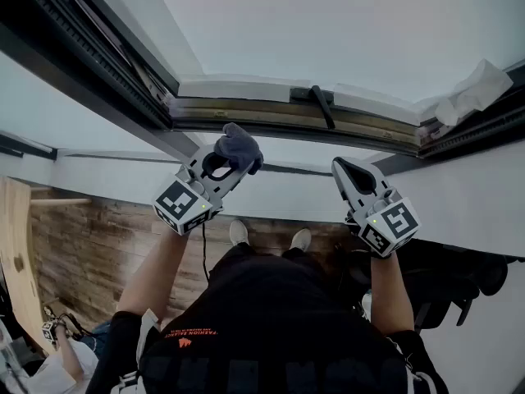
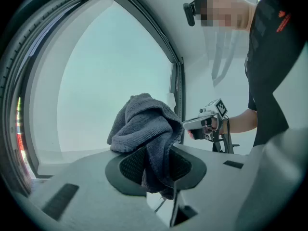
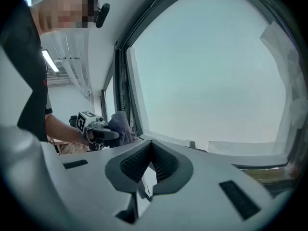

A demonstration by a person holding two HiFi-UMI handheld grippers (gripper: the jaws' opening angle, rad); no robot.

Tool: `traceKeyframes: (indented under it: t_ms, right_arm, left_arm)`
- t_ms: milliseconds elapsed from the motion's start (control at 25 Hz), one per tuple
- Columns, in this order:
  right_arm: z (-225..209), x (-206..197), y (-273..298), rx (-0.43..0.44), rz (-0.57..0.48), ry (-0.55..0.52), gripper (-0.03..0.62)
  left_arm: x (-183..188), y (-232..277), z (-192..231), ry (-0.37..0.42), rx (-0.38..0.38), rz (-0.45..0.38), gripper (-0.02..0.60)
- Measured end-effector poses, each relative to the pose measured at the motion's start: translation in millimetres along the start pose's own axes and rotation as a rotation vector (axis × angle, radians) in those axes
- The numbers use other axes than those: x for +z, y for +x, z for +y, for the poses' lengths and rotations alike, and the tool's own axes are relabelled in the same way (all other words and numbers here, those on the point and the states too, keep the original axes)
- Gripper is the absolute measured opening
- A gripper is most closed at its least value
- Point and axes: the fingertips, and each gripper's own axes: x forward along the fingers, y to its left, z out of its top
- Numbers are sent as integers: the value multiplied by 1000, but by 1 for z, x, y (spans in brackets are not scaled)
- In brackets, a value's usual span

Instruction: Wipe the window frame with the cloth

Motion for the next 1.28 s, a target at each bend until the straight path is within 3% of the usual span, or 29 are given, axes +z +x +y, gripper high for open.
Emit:
traceKeyframes:
  t_ms: [440,720,1000,1280]
  right_arm:
    - [7,2,5,34,-1,1,3]
    - [16,9,2,52,-11,30,3]
    - [6,13,-9,48,-21,55,3]
    - [-10,18,-33,47,-56,67,3]
  left_arm:
    - [2,1,1,34,-21,-16,103]
    - [19,-1,45,46,91,-11,102]
    - [116,-14,108,155,263,-130,101]
    - [252,-38,143,285,405,-293,100]
